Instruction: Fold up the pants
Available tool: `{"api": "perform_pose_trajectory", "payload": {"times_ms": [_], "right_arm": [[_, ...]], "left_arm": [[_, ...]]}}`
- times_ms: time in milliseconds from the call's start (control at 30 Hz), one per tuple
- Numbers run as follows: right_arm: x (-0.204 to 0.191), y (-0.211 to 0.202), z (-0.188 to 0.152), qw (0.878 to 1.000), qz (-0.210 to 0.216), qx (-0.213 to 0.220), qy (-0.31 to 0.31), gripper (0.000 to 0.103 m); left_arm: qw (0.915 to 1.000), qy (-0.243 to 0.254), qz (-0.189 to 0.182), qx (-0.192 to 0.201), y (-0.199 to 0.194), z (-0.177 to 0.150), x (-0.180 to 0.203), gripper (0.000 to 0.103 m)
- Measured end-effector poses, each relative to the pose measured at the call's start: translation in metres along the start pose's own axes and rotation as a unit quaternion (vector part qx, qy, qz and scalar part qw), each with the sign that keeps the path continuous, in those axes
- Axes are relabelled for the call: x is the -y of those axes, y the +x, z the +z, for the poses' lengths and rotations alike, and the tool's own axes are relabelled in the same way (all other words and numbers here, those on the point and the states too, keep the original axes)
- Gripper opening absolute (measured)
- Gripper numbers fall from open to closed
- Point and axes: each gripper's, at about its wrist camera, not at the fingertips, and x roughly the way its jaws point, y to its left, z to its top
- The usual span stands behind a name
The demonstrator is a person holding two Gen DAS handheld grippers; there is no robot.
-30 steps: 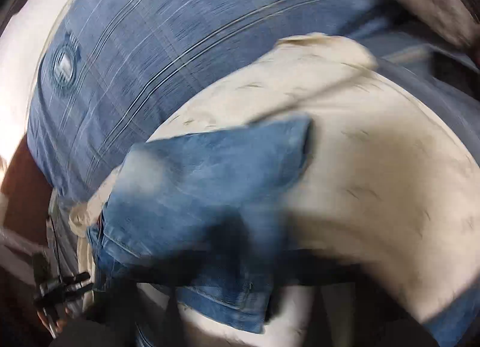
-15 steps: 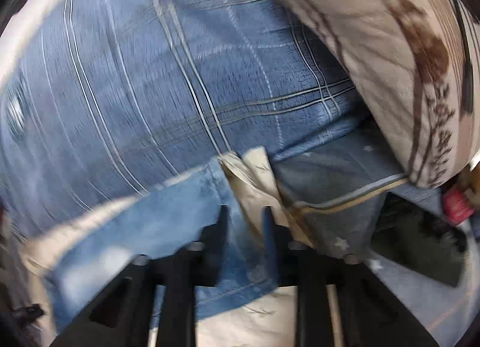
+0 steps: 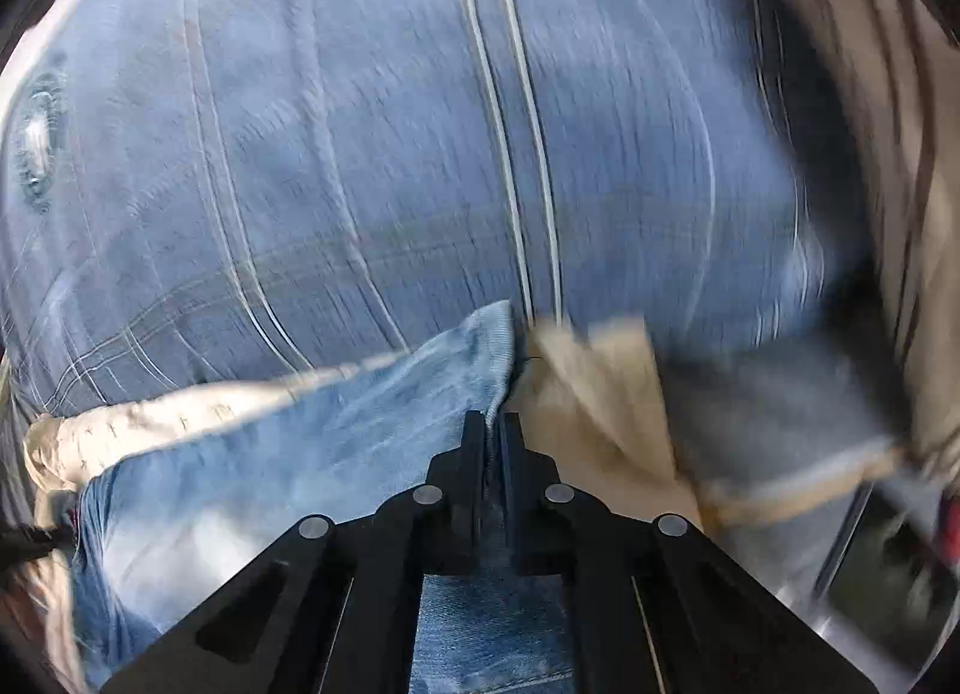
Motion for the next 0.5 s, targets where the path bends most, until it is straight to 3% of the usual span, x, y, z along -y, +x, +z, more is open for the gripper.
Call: {"api": "perform_pose_trajectory", "payload": {"times_ms": [67, 100, 133, 200, 267, 433, 500], "right_arm": [[0.010, 0.026, 0.000, 0.998, -0.029, -0.044, 0.018, 0.005], [0.008, 0.036, -0.003, 0.996, -0.062, -0.059, 0.010, 0.004], [0.005, 0.041, -0.006, 0.995, -0.082, -0.064, 0.002, 0.004], [0.002, 0.030, -0.009, 0.996, -0.084, -0.042, 0.007, 0.007], [0.002, 0.007, -0.013, 0.997, -0.068, -0.021, 0.017, 0.009], [0.009, -0.075, -0.057, 1.000, -0.001, -0.007, 0.016, 0.048], [0.015, -0.103, -0.086, 1.000, 0.015, -0.013, 0.023, 0.050]], "left_arm": [[0.9983, 0.011, 0.056, 0.010, 0.013, 0.007, 0.004, 0.024], [0.9966, 0.017, 0.080, -0.012, 0.028, 0.008, 0.005, 0.024], [0.9961, 0.020, 0.086, -0.006, 0.031, 0.008, 0.006, 0.025], [0.9954, 0.024, 0.092, -0.003, 0.021, 0.007, 0.010, 0.025], [0.9975, 0.014, 0.070, -0.001, -0.001, 0.003, 0.004, 0.025], [0.9993, -0.023, 0.028, 0.009, -0.065, -0.037, -0.033, 0.049], [0.9996, -0.029, 0.004, -0.001, -0.087, -0.068, -0.054, 0.057]]}}
